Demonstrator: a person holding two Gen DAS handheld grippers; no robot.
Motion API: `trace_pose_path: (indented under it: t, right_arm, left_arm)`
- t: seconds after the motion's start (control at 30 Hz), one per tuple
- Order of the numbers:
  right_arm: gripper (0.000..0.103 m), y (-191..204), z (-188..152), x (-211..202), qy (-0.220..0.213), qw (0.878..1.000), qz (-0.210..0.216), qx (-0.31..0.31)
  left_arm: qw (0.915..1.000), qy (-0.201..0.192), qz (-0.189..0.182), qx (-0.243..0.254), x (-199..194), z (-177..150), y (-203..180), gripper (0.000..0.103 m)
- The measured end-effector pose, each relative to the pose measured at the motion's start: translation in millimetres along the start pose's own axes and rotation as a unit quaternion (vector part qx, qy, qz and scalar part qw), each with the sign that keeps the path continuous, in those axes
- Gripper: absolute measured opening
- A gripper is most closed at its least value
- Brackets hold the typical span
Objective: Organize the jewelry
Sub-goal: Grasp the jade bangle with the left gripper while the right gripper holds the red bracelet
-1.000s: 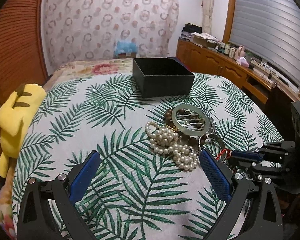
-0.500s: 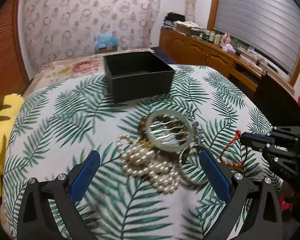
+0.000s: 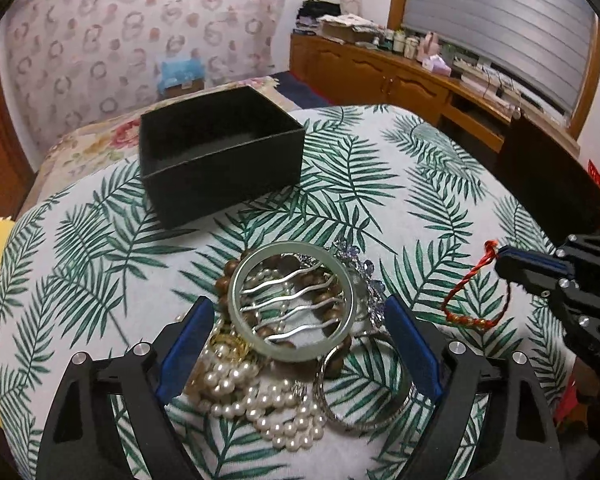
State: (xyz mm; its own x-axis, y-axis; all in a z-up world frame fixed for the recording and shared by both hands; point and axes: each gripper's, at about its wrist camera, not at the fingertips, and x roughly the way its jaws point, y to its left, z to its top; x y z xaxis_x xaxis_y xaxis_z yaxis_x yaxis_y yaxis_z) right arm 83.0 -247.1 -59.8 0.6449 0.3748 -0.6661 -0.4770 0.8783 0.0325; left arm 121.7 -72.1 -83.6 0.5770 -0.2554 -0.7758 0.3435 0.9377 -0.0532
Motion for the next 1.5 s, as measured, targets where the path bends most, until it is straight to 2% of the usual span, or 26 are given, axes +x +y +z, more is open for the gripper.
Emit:
trace_pose_path:
  t: [0.17,0.4,0.43,0.5,0.67,0.83,1.1,1.5]
  right_arm:
    - [0.003,-2,3,0,-0.007,1.0,0.0,0.002]
    - [0.003,-2,5,4,-0.006,1.0,0.002,0.001]
    - [0.003,-1,6,5,-0.005,1.0,0.002,0.001]
    - [0.003,-2,9,8,-0.003,1.0,0.004,0.003]
    - [0.003,-2,16,14,-0.003,1.0,0.009,0.004]
    - [0.003,-7,29,18,-0.008,1.0,0.013,0.002]
    - [0.003,-22,63,30,-0.018,1.0,0.012,-0.006]
    - [0.003,-38,117,60,-0.029,0.999,0.018,-0.034]
  left_arm:
    - [0.9998,0.008,0.01,0.015,10,4,-4,0.079]
    - [0.9997,0.008,0.009,0.022,13,8,-1,0.078]
    - [0.9997,0.007,0.007,0.023,13,8,-1,0.077]
    - [0.9997,0.002,0.008,0.025,13,10,-2,0.068]
    - [0.9997,0.004,0.003,0.023,12,11,1,0.068]
    - [0.9997,-0.018,-0.012,0.014,-2,19,2,0.068]
    - [0.9986,-0.052,-0.009,-0.002,-12,53,15,0.068]
    - [0.997,-0.067,0.011,-0.037,13,108,58,0.068]
